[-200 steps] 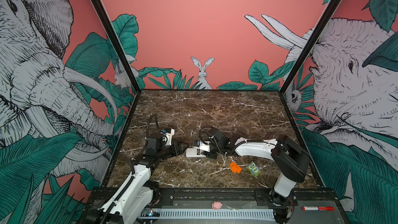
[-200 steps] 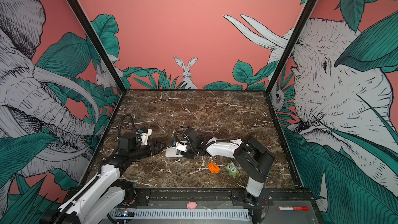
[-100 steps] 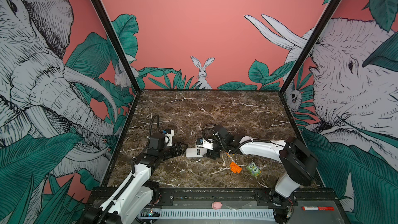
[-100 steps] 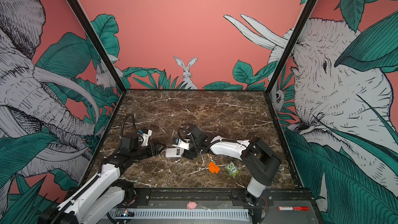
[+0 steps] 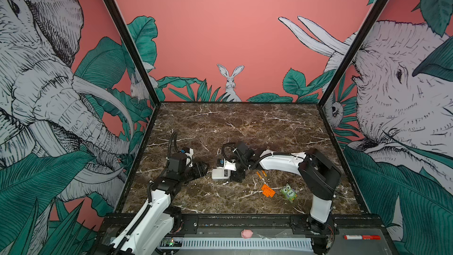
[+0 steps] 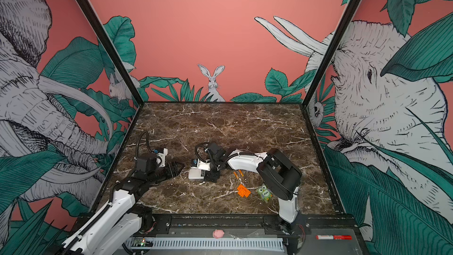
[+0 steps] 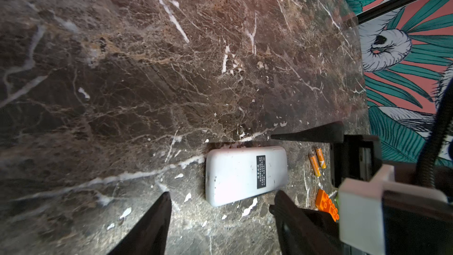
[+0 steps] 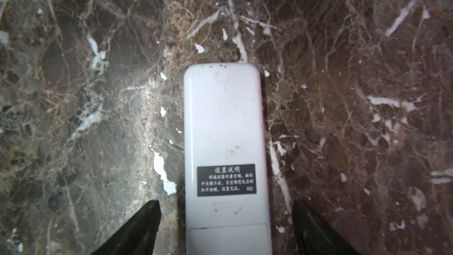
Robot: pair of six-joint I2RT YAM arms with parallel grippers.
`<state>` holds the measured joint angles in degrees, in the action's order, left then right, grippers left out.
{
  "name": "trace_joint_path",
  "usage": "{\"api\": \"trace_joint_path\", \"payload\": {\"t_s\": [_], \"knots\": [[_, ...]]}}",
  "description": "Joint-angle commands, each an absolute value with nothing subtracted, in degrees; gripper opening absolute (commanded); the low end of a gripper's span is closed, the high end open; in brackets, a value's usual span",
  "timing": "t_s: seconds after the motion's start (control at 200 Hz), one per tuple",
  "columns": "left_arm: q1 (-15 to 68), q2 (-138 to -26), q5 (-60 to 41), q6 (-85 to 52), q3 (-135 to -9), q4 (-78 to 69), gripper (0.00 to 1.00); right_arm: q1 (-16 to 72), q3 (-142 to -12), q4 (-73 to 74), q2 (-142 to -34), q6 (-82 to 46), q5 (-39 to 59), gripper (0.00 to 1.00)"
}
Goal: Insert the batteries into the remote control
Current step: 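Close the right gripper around the white remote's battery-cover end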
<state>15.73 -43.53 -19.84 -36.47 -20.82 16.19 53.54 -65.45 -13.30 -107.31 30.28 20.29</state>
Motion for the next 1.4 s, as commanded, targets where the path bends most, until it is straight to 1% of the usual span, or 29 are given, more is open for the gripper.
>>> {"api": "trace_joint_path", "payload": {"t_s": [0.0, 0.285, 0.54, 0.85, 1.035, 1.065, 1.26, 1.395], "knots": [[15.7, -43.54, -18.54, -37.15, -19.69, 16.23, 0.67, 54.25, -67.4, -14.8, -108.62, 30.91, 19.4, 0.83], [15.55, -42.59, -18.15, -37.1, -18.98, 16.24, 0.67, 54.82, -70.96, -18.28, -111.49, 29.44, 14.88, 0.79], [15.48, -42.02, -17.41, -36.14, -18.63, 17.15, 0.67, 54.94, -71.59, -20.79, -112.27, 30.03, 15.05, 0.74], [15.47, -40.78, -16.63, -36.28, -17.93, 17.64, 0.67, 55.2, -73.75, -24.05, -114.5, 30.59, 14.63, 0.72], [15.47, -40.35, -16.44, -36.3, -17.75, 17.67, 0.67, 55.45, -74.79, -26.89, -116.22, 30.94, 15.04, 0.59], [15.51, -40.4, -16.39, -36.2, -17.68, 17.8, 0.67, 55.44, -76.68, -27.84, -116.52, 31.21, 15.75, 0.56], [15.38, -40.71, -16.18, -36.04, -17.84, 17.66, 0.66, 55.37, -78.81, -32.25, -118.21, 31.47, 15.88, 0.48], [15.38, -41.04, -16.3, -36.11, -17.7, 16.98, 0.66, 55.4, -79.37, -33.4, -117.93, 30.6, 13.81, 0.39]]}}
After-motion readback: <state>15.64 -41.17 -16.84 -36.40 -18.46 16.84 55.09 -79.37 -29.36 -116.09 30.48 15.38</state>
